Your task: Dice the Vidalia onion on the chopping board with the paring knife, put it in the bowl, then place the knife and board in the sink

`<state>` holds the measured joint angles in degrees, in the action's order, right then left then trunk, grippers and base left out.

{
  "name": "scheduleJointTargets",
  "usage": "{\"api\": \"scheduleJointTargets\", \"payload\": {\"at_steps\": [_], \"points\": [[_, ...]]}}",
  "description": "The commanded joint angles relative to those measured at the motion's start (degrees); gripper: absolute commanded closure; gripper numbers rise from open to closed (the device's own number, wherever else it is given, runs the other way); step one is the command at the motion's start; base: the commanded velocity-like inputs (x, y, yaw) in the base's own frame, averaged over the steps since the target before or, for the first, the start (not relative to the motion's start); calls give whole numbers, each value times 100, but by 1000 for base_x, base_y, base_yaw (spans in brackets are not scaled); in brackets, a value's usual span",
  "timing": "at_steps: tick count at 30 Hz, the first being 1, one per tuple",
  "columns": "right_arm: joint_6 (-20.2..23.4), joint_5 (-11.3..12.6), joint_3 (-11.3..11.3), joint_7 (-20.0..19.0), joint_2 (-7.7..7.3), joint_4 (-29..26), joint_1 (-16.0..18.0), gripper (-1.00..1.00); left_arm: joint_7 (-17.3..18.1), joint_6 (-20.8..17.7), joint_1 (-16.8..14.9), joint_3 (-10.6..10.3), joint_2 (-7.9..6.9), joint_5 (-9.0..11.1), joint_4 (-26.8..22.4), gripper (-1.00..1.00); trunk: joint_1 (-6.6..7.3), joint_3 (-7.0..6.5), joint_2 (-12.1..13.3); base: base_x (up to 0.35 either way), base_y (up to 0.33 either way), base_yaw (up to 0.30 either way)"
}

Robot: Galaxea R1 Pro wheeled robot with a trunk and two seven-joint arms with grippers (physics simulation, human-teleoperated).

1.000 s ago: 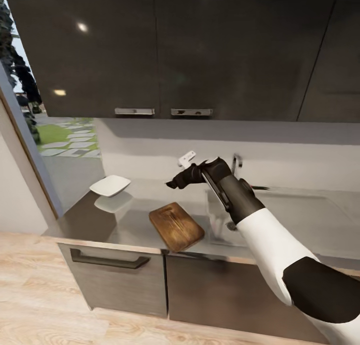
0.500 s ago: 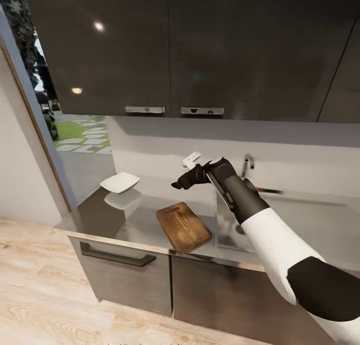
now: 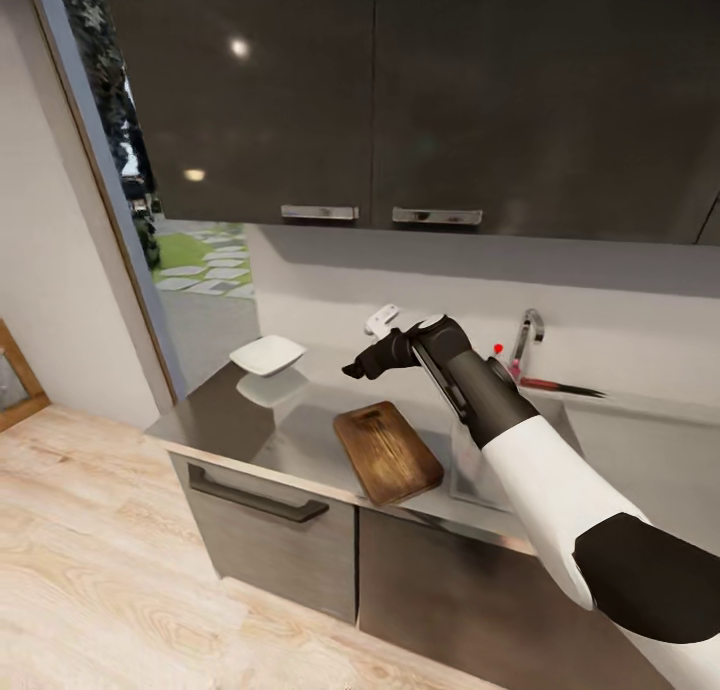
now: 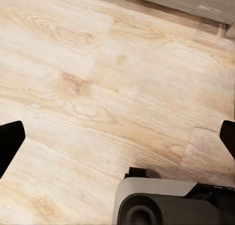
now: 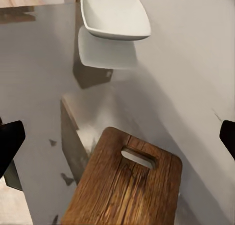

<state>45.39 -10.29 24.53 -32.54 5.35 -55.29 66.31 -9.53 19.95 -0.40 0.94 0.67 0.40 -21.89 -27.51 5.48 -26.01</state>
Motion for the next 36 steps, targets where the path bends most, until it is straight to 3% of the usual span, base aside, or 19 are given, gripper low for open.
{"api": "scheduleJointTargets", "payload": {"at_steps": [1, 10, 14, 18, 25, 29, 36], "points": [[13, -61, -1, -47, -1, -8, 4, -100, -11, 18, -4, 9, 3, 4, 1, -100, -3, 18, -11, 0, -297, 223], [13, -61, 53, -50, 1, -8, 5, -100, -13, 18, -4, 7, 3, 4, -73, -100, -3, 77, -11, 0, -313, 222], [13, -61, 409, -50, -13, -8, 4, -100, -14, 18, -4, 3, -4, 4, -115, -100, -3, 103, -11, 0, -240, 222], [8, -61, 483, -59, -17, -8, 4, -100, -14, 18, -4, 2, -2, 4, -120, -100, -3, 128, -11, 0, -71, 222], [2, -78, 503, -576, -50, -8, 4, -100, -14, 18, -4, 3, -5, 4, -122, -100, -3, 174, -11, 0, -8, 222], [-14, -89, 493, -983, -243, -8, 4, -100, -14, 18, -4, 10, -2, 4, -122, -100, -3, 200, -11, 0, -1, 217], [-21, -90, 497, -1161, -400, -10, 4, -100, -14, 18, -4, 11, 3, 7, -122, -100, -3, 245, -11, 0, -43, 211]]}}
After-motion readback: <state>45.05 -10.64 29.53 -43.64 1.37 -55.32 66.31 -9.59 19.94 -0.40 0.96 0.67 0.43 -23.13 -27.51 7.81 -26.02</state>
